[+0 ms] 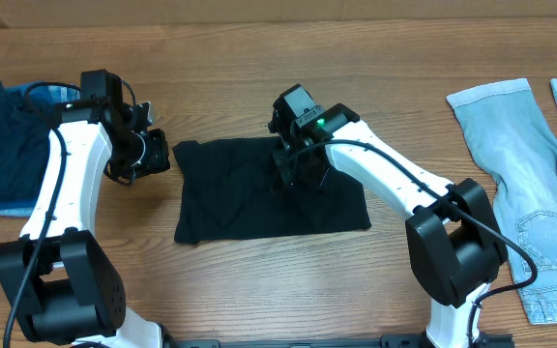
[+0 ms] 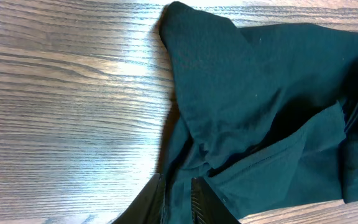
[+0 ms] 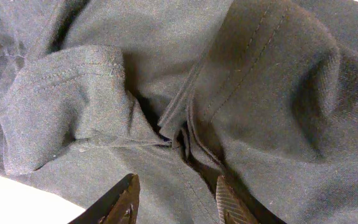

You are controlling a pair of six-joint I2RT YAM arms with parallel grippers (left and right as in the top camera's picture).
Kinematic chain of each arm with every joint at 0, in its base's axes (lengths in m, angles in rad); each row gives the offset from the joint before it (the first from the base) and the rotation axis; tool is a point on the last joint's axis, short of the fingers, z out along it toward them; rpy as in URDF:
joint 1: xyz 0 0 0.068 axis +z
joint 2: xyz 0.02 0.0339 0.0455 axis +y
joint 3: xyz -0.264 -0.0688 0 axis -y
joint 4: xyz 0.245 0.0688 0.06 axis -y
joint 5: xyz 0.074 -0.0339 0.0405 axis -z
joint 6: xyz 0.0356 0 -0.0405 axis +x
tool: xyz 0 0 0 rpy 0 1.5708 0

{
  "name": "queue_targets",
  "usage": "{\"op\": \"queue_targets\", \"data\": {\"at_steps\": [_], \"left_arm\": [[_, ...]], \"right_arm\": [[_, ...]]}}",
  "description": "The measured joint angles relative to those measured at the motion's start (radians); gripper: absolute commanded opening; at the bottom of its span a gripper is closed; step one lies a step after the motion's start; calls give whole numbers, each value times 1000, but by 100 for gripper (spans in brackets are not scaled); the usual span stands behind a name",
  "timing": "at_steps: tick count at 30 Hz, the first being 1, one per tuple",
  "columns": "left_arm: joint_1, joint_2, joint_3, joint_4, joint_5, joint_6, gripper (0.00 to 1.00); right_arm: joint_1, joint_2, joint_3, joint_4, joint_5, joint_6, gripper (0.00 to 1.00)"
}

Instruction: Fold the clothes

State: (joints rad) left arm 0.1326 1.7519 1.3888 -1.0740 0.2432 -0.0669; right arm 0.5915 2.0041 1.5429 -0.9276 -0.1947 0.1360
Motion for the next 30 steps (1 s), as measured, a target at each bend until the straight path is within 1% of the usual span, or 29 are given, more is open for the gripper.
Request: {"op": "queue_targets", "data": {"at_steps": [2, 6, 10, 18, 27, 28, 29, 30], "left_arm": [[0, 0, 0, 0, 0, 0, 19], [0, 0, 0, 0, 0, 0, 19], [0, 0, 0, 0, 0, 0, 19], [0, 0, 0, 0, 0, 0, 19], [0, 0, 0, 0, 0, 0, 19], [0, 0, 0, 0, 0, 0, 19], [0, 0, 0, 0, 0, 0, 19], [0, 0, 0, 0, 0, 0, 19]], "right_arm": [[-2, 0, 0, -12, 11, 5, 41], [-45, 0, 1, -168, 134, 108, 41], [-98, 0, 2, -301, 130, 148, 43], [-79, 0, 0, -302, 82, 155, 44], [-79, 0, -100, -206, 18, 155, 44], [-79, 0, -105, -200, 14, 155, 42], [-79, 0, -113, -196, 10, 155, 34], [-79, 0, -116, -195, 9, 155, 14]]}}
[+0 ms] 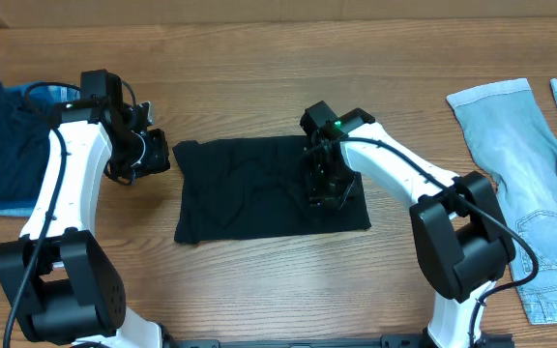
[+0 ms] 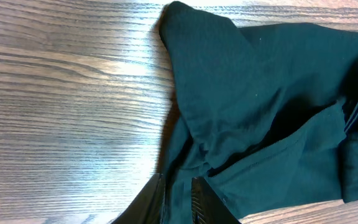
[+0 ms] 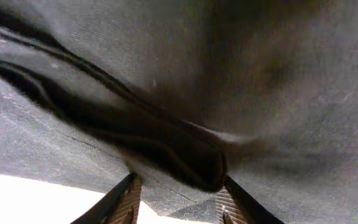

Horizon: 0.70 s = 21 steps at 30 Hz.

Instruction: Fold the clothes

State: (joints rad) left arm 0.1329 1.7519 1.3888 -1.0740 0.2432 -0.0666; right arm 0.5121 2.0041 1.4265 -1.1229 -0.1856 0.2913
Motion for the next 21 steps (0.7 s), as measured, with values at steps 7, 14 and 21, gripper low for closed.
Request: {"op": "queue_targets", "data": {"at_steps": [7, 14, 21], "left_arm": [[0, 0, 0, 0, 0, 0, 19], [0, 0, 0, 0, 0, 0, 19], [0, 0, 0, 0, 0, 0, 20]], "right_arm": [[5, 0, -3, 11, -45, -31, 4], [164, 0, -3, -30, -262, -314, 32], [184, 0, -3, 32, -216, -344, 31]]}}
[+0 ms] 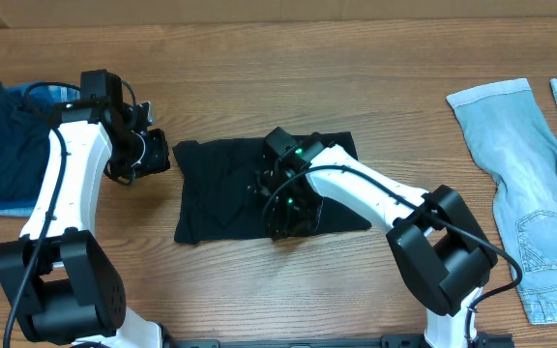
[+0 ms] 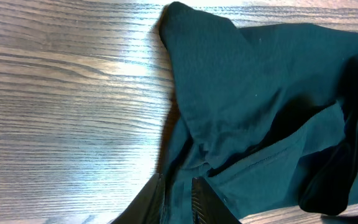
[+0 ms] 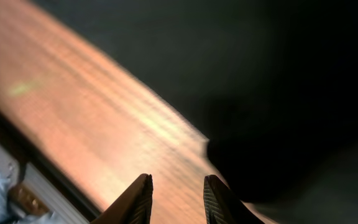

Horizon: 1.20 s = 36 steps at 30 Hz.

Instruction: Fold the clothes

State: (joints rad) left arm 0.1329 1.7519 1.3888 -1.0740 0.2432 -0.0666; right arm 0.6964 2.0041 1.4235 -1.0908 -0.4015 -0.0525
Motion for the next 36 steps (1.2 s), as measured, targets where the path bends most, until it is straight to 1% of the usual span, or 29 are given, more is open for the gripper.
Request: {"op": "queue_targets", "data": {"at_steps": [3, 5, 8, 9, 10, 14, 16, 19, 22, 26, 32, 36], "left_arm": [[0, 0, 0, 0, 0, 0, 20], [0, 0, 0, 0, 0, 0, 20], [0, 0, 0, 0, 0, 0, 25], [0, 0, 0, 0, 0, 3, 29], [0, 0, 0, 0, 0, 6, 36], [0, 0, 0, 0, 0, 18, 56], [0, 0, 0, 0, 0, 21, 62], [0, 0, 0, 3, 6, 20, 65], [0, 11, 0, 15, 29, 52, 68], [0, 101, 1, 32, 72, 111, 68], [0, 257, 1, 40, 91, 207, 68], [0, 303, 1, 53, 145, 270, 67]], "right_arm": [[-39, 0, 23, -1, 108, 58, 32], [-85, 0, 80, 11, 162, 81, 32], [-149, -6, 152, 33, 198, 97, 31], [-166, -10, 161, 35, 203, 101, 31], [-187, -13, 163, 35, 209, 103, 32], [-243, -14, 163, 26, 253, 133, 32], [-269, -14, 163, 0, 291, 152, 32], [-331, -14, 163, -54, 377, 179, 32], [-414, -14, 163, -85, 441, 193, 32], [-488, -14, 163, -102, 469, 199, 33], [-497, -14, 163, -106, 478, 201, 33], [-497, -14, 163, -99, 480, 202, 33]]}}
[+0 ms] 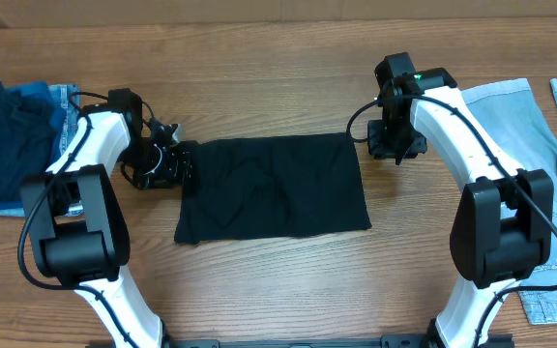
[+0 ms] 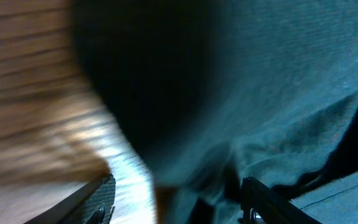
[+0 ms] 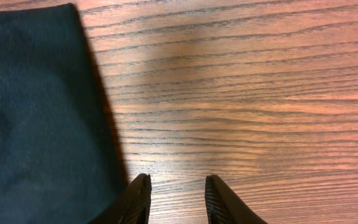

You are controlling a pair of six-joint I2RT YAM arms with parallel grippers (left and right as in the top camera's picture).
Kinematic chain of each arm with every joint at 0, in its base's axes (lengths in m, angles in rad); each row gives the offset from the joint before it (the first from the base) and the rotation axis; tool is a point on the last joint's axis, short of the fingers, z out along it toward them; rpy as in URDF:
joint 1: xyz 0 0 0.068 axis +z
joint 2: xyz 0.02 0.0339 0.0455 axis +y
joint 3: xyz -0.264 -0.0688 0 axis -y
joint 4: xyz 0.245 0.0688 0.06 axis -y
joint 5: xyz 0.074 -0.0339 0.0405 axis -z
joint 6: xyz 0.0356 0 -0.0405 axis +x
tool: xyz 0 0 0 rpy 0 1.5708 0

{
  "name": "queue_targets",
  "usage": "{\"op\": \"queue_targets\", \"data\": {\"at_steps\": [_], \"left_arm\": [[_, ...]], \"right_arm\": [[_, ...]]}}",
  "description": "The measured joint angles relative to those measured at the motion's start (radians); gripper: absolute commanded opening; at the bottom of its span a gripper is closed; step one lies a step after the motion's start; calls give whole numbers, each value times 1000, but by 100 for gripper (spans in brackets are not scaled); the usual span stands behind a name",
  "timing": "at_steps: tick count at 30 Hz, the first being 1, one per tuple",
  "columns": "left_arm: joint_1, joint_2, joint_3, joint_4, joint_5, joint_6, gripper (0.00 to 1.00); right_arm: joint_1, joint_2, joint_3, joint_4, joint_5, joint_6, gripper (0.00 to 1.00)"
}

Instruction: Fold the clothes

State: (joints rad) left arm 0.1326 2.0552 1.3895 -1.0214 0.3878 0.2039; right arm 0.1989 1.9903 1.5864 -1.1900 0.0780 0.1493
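Note:
A black garment [image 1: 274, 188] lies as a flat, roughly rectangular shape at the table's middle. My left gripper [image 1: 172, 164] sits at its left edge. In the blurred left wrist view the left gripper [image 2: 176, 208] is open wide, with dark cloth [image 2: 278, 74] lying between and beyond the fingers. My right gripper [image 1: 395, 147] hovers just off the garment's back right corner. In the right wrist view the right gripper [image 3: 179, 199] is open over bare wood, the black cloth's edge [image 3: 36, 112] to its left.
A dark blue pile of clothes [image 1: 8, 140] lies at the far left edge. Light blue jeans [image 1: 525, 164] are spread at the far right. The wooden table [image 1: 259, 68] shows bare behind the garment.
My left gripper went from just left of the garment, fingers close together, to its left edge and opened wide. My right gripper left the garment's front middle and now hangs beyond its back right corner.
My right gripper stood open over rumpled folds at the garment's back middle, then low over its right part, then at its front middle. The left gripper stayed by the left corner throughout. Now the garment lies smoother, with both grippers at its sides.

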Motion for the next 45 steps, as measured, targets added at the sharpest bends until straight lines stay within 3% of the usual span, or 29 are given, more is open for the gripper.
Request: {"op": "queue_targets", "data": {"at_steps": [5, 10, 12, 15, 22, 27, 34, 37, 40, 45], "left_arm": [[0, 20, 4, 6, 92, 48, 60], [0, 42, 7, 3, 125, 70, 33], [0, 46, 7, 3, 125, 71, 16], [0, 47, 7, -3, 110, 74, 4], [50, 45, 10, -30, -8, -19, 4], [234, 30, 22, -30, -68, -76, 4], [398, 20, 264, -214, 29, -90, 4], [361, 15, 405, -324, 80, -90, 4], [242, 11, 539, -425, 108, -90, 4], [14, 7, 607, -449, 114, -113, 4]], "right_arm": [[0, 0, 0, 1, 0, 0, 33], [0, 0, 0, 0, -2, 0, 33], [0, 0, 0, 0, -2, 0, 33], [0, 0, 0, 0, -2, 0, 33], [0, 0, 0, -6, -3, 0, 33], [0, 0, 0, -7, -4, 0, 33], [0, 0, 0, -6, -4, 0, 32], [0, 0, 0, -7, -5, 0, 33], [0, 0, 0, -12, -5, 0, 33], [0, 0, 0, -14, -5, 0, 33]]}}
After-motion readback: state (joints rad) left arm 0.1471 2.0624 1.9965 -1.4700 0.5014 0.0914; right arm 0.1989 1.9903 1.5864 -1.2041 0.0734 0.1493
